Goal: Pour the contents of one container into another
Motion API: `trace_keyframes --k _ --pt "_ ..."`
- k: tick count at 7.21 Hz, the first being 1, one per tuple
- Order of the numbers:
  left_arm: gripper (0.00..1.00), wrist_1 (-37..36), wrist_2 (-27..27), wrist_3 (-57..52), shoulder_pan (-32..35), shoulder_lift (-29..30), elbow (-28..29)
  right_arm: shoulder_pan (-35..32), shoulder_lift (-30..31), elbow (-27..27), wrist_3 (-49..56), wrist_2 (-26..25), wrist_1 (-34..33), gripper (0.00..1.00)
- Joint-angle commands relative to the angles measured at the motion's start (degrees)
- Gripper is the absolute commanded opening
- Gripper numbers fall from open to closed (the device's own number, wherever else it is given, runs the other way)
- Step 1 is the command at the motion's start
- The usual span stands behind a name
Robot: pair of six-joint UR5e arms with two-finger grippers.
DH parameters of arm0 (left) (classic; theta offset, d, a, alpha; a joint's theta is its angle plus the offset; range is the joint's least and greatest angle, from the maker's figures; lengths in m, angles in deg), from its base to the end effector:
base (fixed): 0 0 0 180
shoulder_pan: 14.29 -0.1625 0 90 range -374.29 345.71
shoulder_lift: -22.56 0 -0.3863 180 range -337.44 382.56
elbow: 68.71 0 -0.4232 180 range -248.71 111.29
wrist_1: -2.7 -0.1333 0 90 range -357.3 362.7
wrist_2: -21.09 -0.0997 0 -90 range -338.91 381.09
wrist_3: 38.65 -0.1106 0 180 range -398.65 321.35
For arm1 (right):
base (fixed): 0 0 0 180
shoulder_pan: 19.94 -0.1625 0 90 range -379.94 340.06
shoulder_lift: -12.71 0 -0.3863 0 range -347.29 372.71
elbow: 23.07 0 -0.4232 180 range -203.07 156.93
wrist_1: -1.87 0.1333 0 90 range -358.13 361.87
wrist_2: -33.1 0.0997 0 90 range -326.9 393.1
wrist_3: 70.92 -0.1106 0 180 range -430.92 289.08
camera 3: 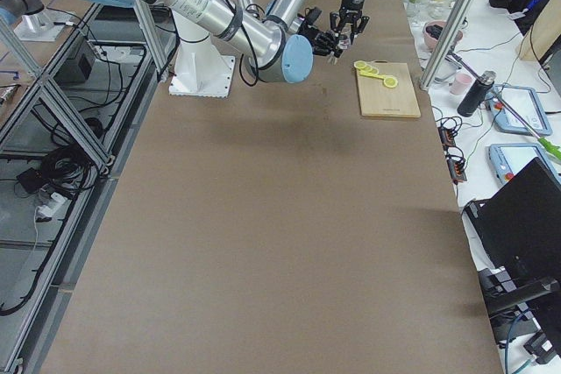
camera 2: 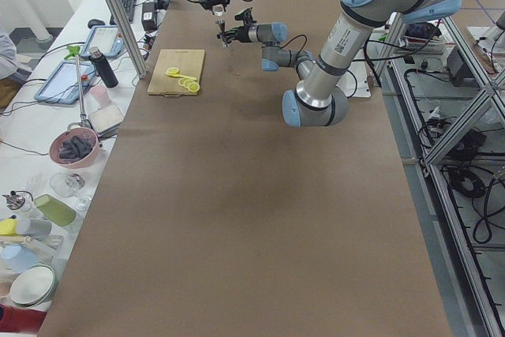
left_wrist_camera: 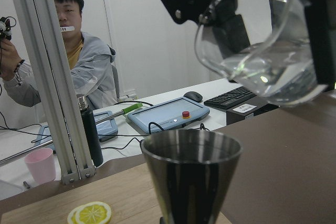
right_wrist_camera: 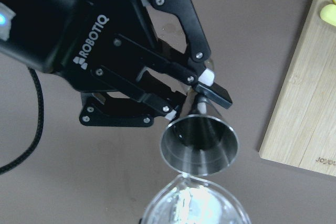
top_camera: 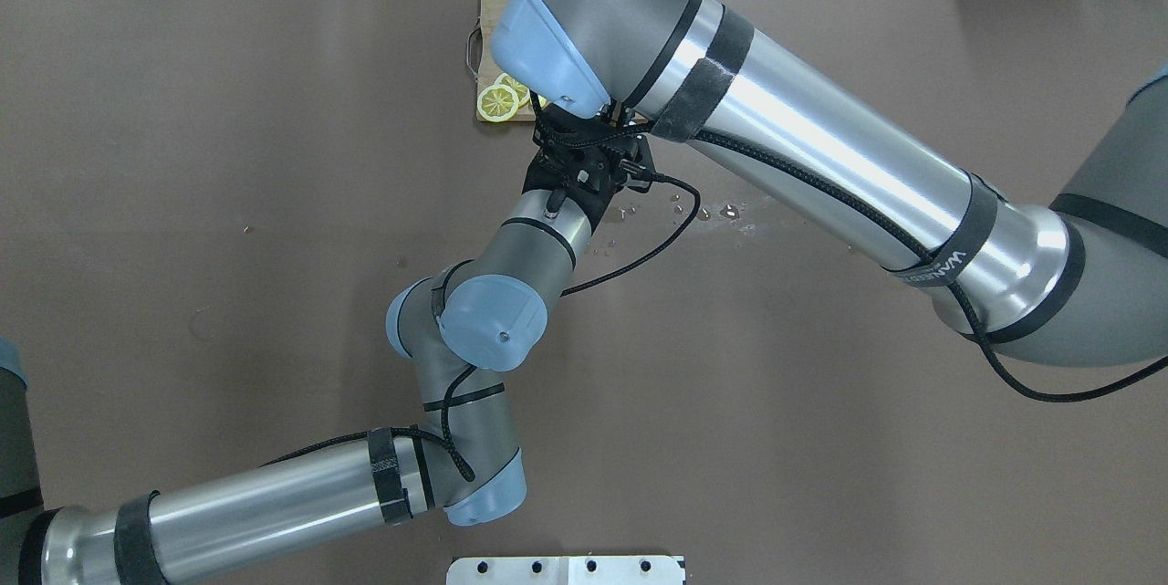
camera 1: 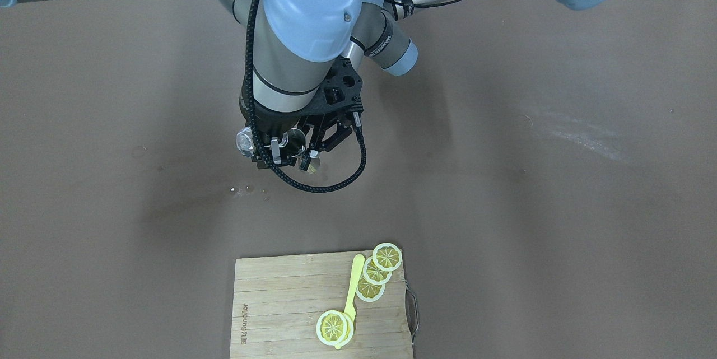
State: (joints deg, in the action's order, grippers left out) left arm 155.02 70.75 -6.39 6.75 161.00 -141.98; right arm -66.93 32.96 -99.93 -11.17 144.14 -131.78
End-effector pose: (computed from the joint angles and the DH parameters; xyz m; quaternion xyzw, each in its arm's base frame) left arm 0.6042 -0.4519 0.0910 0.6174 0.3815 -0.0379 0.6869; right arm -0.4197 -0.5871 0.0211 0.1362 -0.1633 -0.7761 0.5936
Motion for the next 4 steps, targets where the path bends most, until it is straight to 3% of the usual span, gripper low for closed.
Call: trace_keyframes --k 1,4 --pt "0.0 0.1 0.0 0.0 0.0 0.0 0.0 0.4 -0.7 0.8 1.3 -1.3 -2.4 0.0" --pt "0.0 0.1 0.0 0.0 0.1 -0.1 0.0 0.6 -0.8 1.4 2.7 -2.1 -4.1 0.0"
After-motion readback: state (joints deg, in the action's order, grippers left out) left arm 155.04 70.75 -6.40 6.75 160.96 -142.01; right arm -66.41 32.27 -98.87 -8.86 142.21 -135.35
